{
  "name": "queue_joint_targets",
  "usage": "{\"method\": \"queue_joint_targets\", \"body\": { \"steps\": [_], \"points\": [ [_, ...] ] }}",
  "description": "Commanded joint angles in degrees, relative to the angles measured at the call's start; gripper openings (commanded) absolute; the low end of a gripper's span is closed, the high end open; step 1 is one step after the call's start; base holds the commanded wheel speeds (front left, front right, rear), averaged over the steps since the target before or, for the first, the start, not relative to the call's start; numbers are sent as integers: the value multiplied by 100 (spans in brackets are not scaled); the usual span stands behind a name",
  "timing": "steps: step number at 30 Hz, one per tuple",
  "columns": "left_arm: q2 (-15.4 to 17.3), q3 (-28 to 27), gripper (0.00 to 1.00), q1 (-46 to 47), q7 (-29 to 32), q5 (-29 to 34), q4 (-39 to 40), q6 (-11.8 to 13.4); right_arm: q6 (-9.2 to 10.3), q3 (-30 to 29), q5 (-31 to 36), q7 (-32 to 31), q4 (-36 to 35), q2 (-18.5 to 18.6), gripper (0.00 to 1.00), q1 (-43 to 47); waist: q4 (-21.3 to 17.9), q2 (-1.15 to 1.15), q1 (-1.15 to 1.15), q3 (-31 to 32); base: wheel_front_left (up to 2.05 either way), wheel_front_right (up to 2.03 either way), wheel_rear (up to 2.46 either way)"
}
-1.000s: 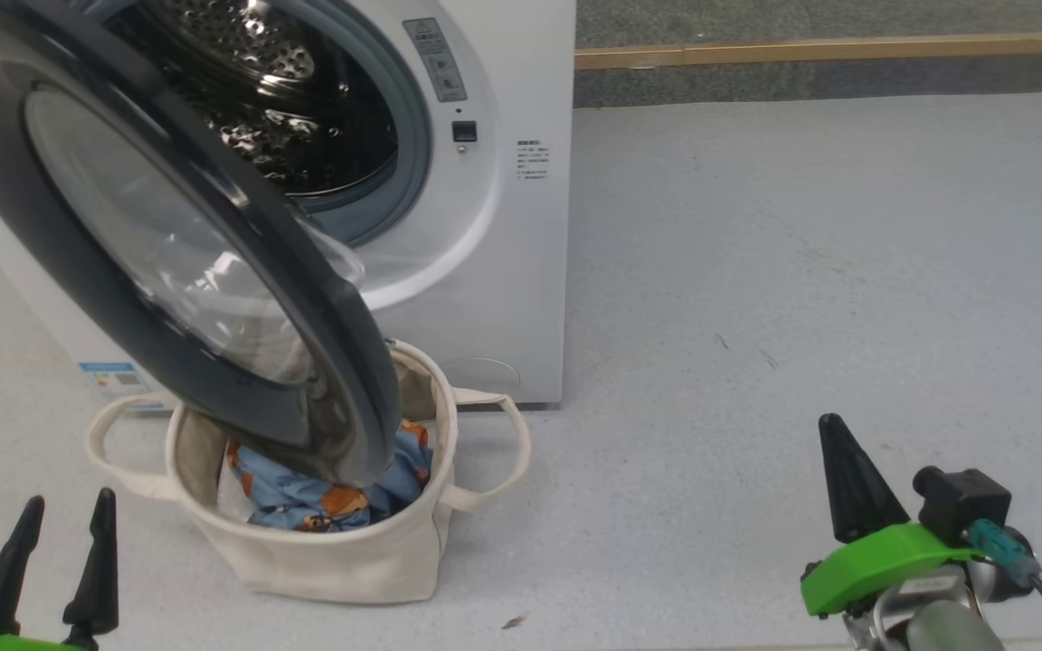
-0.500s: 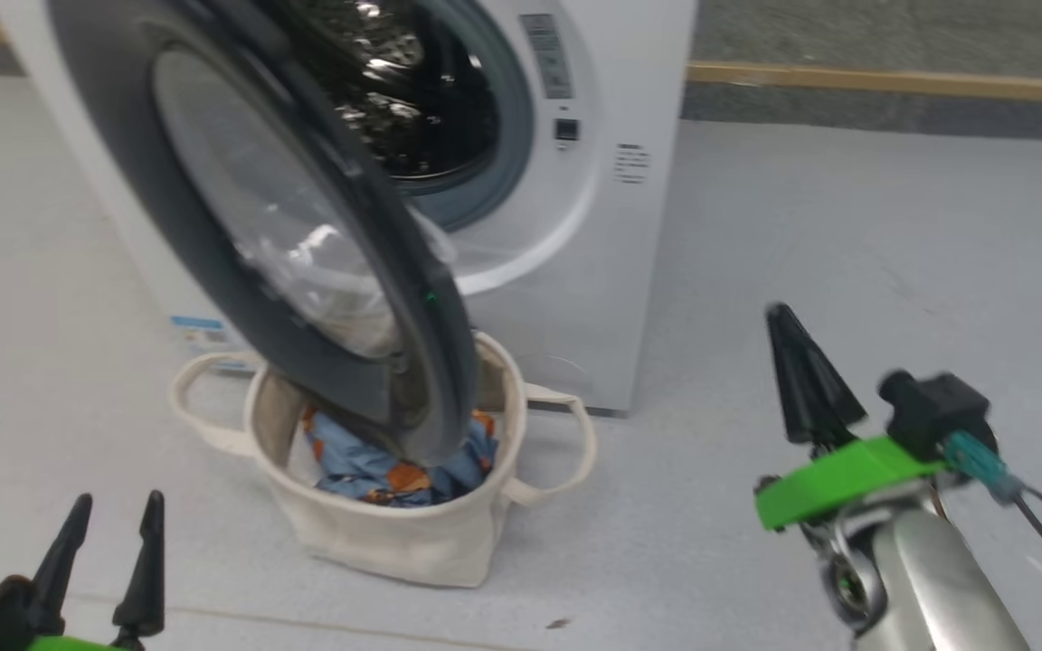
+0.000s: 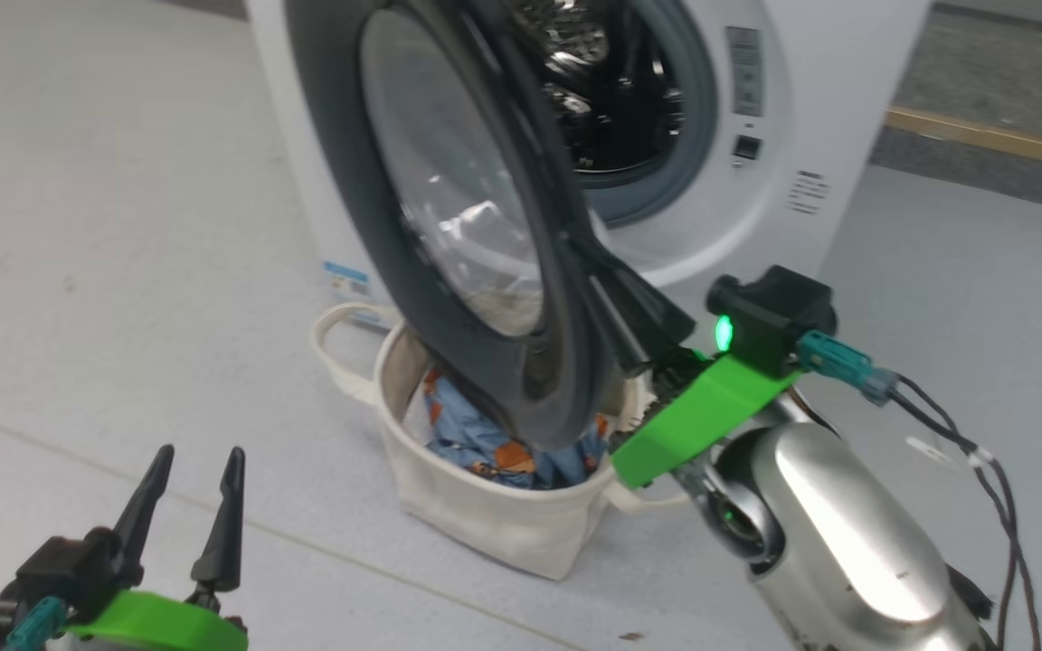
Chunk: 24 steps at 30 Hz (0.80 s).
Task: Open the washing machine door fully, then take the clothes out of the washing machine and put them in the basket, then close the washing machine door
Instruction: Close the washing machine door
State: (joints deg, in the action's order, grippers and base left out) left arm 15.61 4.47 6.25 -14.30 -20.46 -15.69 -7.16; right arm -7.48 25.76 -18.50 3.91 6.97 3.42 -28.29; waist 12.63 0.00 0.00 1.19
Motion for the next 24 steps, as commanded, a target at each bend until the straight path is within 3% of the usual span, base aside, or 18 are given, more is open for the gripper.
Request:
{"method": "queue_joint_targets", "body": {
  "steps": [1, 13, 24],
  "points": [
    [63, -175, 100, 355, -70, 53, 140, -31, -1, 182, -123, -61, -214, -54, 0, -279, 244, 0, 0, -52, 0, 0, 0],
    [-102, -6, 100, 452, -70, 122, 195, -32, -1, 1063, -514, 114, 837, -54, 0, -350, 556, 0, 0, -182, 0, 0, 0],
    [-182, 95, 100, 575, -70, 139, 248, -33, -1, 654, -615, 539, 2017, -54, 0, -476, 473, 0, 0, -454, 0, 0, 0]
  ]
}}
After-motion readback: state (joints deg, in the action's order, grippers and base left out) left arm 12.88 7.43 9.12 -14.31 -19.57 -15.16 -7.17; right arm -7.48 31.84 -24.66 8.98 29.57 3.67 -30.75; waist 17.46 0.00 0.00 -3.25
